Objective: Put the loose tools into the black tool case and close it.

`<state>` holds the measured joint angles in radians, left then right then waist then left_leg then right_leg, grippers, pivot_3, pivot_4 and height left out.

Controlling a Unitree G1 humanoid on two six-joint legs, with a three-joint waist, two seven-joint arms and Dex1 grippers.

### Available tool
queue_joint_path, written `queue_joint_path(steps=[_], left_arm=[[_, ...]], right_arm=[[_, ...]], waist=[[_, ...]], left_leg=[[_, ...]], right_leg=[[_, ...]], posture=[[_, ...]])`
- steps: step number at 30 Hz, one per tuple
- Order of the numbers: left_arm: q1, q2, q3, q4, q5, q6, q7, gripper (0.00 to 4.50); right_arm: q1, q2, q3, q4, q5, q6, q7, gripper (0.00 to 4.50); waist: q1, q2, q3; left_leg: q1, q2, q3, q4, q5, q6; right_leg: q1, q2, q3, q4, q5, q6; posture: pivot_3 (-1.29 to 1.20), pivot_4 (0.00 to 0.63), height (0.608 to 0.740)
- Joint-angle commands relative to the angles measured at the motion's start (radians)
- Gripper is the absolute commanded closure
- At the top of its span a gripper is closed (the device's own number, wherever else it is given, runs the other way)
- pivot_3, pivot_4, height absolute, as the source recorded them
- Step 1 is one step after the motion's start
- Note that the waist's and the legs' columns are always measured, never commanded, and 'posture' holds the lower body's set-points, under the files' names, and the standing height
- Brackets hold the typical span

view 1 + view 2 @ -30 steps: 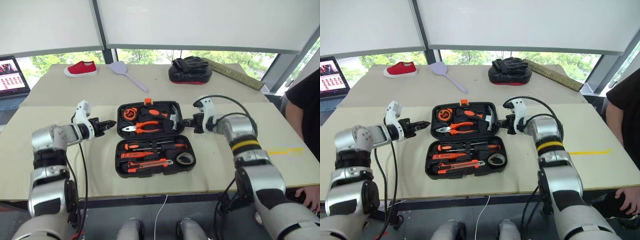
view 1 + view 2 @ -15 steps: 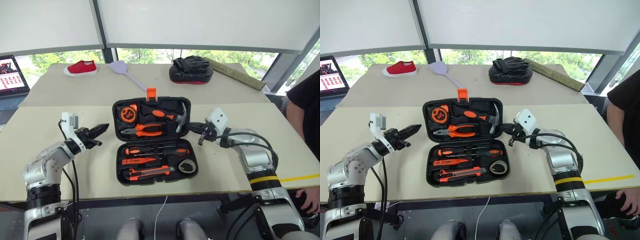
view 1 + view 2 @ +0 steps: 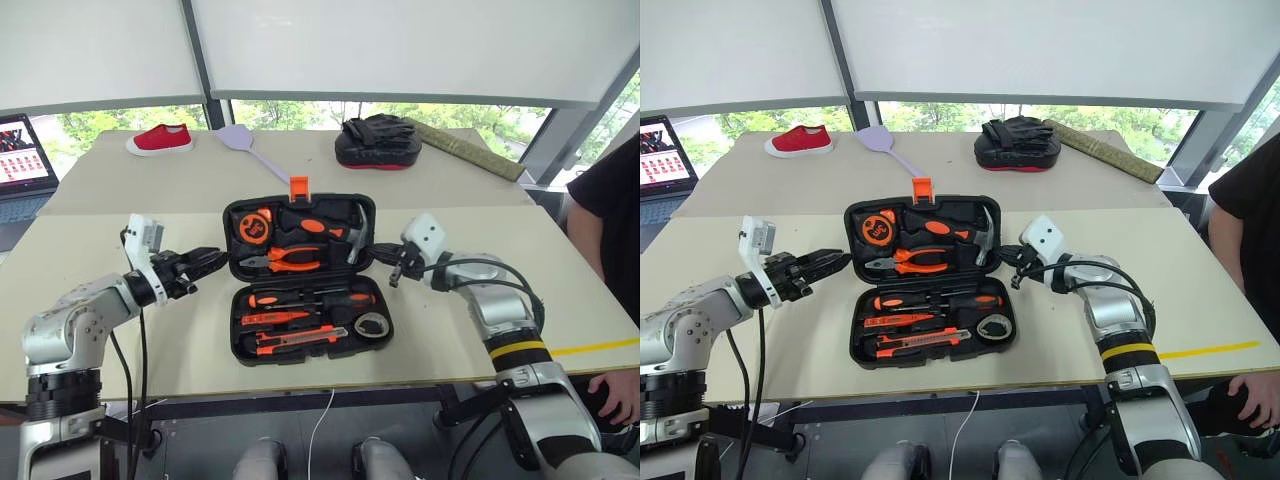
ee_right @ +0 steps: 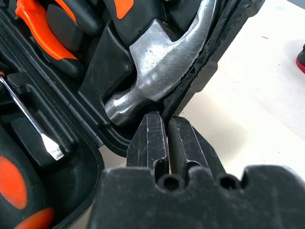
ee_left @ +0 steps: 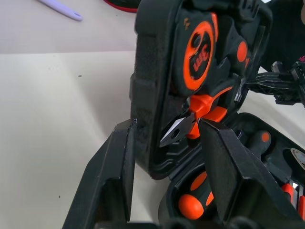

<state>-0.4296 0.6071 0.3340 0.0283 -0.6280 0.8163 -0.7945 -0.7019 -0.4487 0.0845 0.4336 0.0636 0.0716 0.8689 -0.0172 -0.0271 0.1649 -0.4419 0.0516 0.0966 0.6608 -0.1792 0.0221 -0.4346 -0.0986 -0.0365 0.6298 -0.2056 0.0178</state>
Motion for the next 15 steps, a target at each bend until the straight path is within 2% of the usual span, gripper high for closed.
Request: queue_joint_path(steps=[1, 2, 5, 6, 7, 9, 10, 15], left_arm=[[-0.027, -0.017, -0.026, -0.01, 0.023, -0.054, 0.03, 2.31], [-0.026, -0.017, -0.032, -0.006, 0.028, -0.063, 0.032, 2.31], [-0.035, -0.033, -0.039, 0.038, 0.052, -0.114, 0.049, 2.94], [-0.038, -0.036, -0.043, 0.049, 0.059, -0.126, 0.052, 3.26], [-0.039, -0.039, -0.049, 0.059, 0.067, -0.143, 0.051, 3.78], [-0.048, -0.052, -0.056, 0.082, 0.082, -0.173, 0.062, 4.36], [-0.052, -0.057, -0.058, 0.091, 0.087, -0.188, 0.064, 4.48], [-0.049, -0.071, -0.067, 0.102, 0.088, -0.212, 0.055, 4.48]], right_arm=[[-0.022, 0.001, 0.003, -0.024, 0.005, -0.028, 0.009, 4.5], [-0.022, 0.001, 0.003, -0.025, 0.005, -0.027, 0.01, 4.5], [-0.026, -0.002, -0.002, -0.026, 0.009, -0.028, 0.016, 4.5], [-0.026, -0.003, -0.003, -0.026, 0.01, -0.029, 0.017, 4.5], [-0.025, -0.003, -0.005, -0.029, 0.013, -0.029, 0.018, 4.5], [-0.019, -0.005, -0.009, -0.038, 0.02, -0.03, 0.024, 4.5], [-0.017, -0.005, -0.01, -0.042, 0.022, -0.029, 0.026, 4.5], [-0.005, -0.01, -0.013, -0.058, 0.03, -0.032, 0.041, 4.5]], waist=[[0.0, 0.0, 0.0], [-0.001, 0.0, 0.0], [-0.003, 0.0, 0.0], [-0.003, 0.0, 0.0], [-0.003, 0.0, 0.0], [0.0, 0.0, 0.0], [0.001, 0.0, 0.0], [0.002, 0.0, 0.0]], left_leg=[[0.0, 0.0, 0.0, 0.0, 0.0, 0.0], [0.0, 0.0, 0.0, 0.0, 0.0, 0.0], [0.0, 0.0, 0.0, 0.0, 0.0, 0.0], [0.0, 0.0, 0.0, 0.0, 0.0, 0.0], [0.0, 0.0, 0.0, 0.0, 0.0, 0.0], [0.0, 0.0, 0.0, 0.0, 0.0, 0.0], [0.0, 0.0, 0.0, 0.0, 0.0, 0.0], [0.0, 0.0, 0.0, 0.0, 0.0, 0.0]], right_leg=[[0.0, 0.0, 0.0, 0.0, 0.0, 0.0], [0.0, 0.0, 0.0, 0.0, 0.0, 0.0], [0.0, 0.001, 0.0, 0.0, 0.0, 0.0], [0.0, 0.001, 0.0, 0.0, 0.0, 0.0], [0.0, 0.001, 0.0, 0.0, 0.0, 0.0], [0.0, 0.001, 0.0, 0.0, 0.0, 0.0], [0.0, 0.001, 0.0, 0.0, 0.0, 0.0], [0.0, 0.001, 0.0, 0.0, 0.0, 0.0]], posture=[[0.0, 0.15, 0.74], [0.0, 0.15, 0.74], [0.0, 0.15, 0.74], [0.0, 0.15, 0.74], [0.0, 0.15, 0.74], [0.0, 0.15, 0.74], [0.0, 0.15, 0.74], [0.0, 0.15, 0.74]])
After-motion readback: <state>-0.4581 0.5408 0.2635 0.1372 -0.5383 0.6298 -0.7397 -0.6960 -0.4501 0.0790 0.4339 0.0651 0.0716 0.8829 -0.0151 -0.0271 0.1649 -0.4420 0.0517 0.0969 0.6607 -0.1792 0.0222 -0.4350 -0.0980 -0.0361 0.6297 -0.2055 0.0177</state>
